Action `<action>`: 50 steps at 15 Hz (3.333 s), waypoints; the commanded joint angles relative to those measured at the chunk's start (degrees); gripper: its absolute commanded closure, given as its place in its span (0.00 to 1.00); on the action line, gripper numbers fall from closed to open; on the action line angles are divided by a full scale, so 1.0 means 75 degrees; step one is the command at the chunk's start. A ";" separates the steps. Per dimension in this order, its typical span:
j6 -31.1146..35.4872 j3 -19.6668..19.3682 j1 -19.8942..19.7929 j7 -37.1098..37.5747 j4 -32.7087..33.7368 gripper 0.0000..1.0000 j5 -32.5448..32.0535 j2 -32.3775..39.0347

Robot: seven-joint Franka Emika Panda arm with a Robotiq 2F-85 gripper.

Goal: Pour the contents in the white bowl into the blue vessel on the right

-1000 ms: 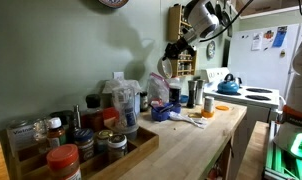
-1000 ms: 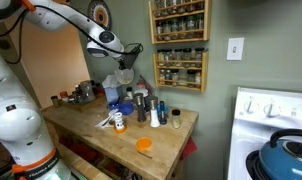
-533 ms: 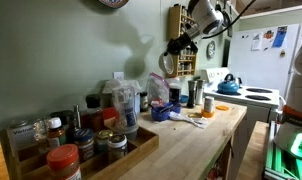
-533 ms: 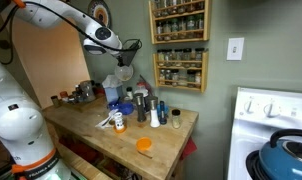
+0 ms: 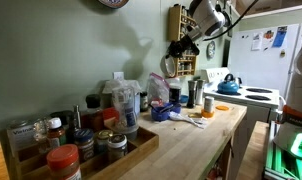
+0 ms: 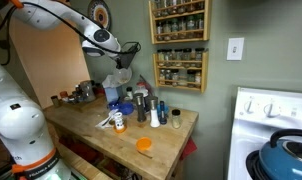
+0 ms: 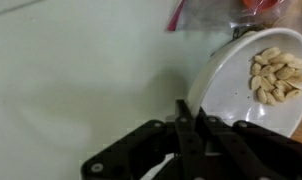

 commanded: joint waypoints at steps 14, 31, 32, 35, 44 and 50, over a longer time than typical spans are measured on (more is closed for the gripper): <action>-0.0189 -0.0236 0.0026 -0.0335 0.0471 0.98 0.1032 -0.0701; -0.0119 -0.1205 0.1139 -0.0259 0.0125 0.98 -0.0130 -0.1440; -0.0147 -0.1320 0.1253 -0.0259 0.0064 0.98 -0.0219 -0.1459; -0.0118 -0.1790 0.1655 -0.0257 -0.0050 0.98 -0.0366 -0.1458; 0.0241 -0.3226 0.3155 -0.0225 -0.0355 0.98 -0.0988 -0.1570; 0.1614 -0.4504 0.5030 -0.0237 -0.0385 0.98 -0.0984 -0.1845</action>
